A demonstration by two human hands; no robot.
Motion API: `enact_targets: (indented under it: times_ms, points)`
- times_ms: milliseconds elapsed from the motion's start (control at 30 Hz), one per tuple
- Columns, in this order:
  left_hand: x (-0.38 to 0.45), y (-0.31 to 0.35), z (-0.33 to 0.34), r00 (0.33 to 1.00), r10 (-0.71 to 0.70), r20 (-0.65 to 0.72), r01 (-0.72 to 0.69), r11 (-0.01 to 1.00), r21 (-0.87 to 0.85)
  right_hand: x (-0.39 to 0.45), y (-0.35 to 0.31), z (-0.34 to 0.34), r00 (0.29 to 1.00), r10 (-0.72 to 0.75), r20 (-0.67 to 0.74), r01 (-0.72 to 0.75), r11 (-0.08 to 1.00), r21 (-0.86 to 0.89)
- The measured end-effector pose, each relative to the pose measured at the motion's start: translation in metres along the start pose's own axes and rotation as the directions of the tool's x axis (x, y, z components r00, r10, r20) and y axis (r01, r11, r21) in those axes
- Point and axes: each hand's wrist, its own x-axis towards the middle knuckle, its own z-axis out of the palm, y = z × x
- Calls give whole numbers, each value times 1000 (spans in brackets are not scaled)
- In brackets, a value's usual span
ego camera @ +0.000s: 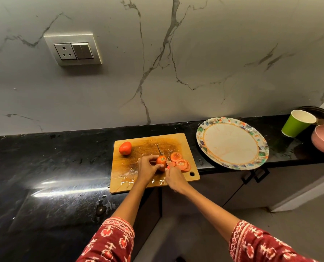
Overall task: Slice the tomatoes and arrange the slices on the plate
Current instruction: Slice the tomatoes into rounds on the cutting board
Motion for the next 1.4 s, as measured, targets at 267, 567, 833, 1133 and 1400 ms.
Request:
enact_targets:
  times_ms: [267, 567, 833, 1133, 1400]
  points:
    - [1, 1, 0, 999, -34, 16, 34, 999, 11, -4, 13, 6, 1000, 18, -7, -18, 999, -35]
    - [0, -3, -1, 999, -49, 3, 49, 999, 6, 5, 7, 7, 1000, 3, -12, -4, 998, -64]
    - [2, 0, -3, 999, -48, 10, 48, 999, 10, 6, 16, 10, 1000, -4, -19, 3, 996, -86]
    - [4, -1, -1, 998, -64, 1, 64, 998, 0, 3, 22, 14, 1000, 10, -10, -10, 997, -76]
    - [3, -5, -2, 998, -62, 0, 62, 998, -16, 10, 18, 15, 999, 30, 20, -27, 994, -109]
